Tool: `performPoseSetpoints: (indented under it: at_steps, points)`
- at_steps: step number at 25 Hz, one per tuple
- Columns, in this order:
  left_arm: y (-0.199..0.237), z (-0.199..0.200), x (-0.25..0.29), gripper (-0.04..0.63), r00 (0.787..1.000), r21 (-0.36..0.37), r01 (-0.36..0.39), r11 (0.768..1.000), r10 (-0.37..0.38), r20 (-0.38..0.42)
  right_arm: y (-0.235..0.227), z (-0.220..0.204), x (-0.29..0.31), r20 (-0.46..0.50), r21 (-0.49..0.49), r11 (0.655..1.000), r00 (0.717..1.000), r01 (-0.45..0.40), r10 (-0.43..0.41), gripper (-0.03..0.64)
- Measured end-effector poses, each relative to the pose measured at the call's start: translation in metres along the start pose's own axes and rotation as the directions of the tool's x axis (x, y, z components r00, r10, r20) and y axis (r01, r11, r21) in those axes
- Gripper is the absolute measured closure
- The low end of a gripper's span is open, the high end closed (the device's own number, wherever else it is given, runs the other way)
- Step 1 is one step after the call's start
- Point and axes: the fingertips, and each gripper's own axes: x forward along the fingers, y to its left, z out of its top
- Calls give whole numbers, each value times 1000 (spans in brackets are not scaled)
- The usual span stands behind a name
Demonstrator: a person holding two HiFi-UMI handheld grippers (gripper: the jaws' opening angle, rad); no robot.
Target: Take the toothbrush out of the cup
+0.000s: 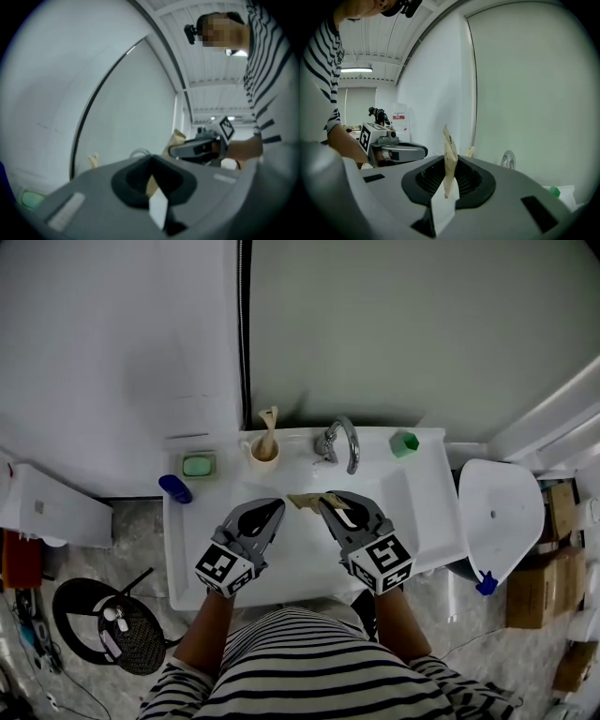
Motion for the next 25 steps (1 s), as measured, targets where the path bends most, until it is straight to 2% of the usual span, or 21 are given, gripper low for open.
performPoseSetpoints:
  at_steps: [12,25]
  points:
    - [10,-7,9,587,999,69,25,997,-22,-46,0,-2,1,3,16,1000,1000,0,0,561]
    - [42,0,14,583,999,101,-35,994,38,-35,-6,3,-12,13,22,999,999,30,-30,561]
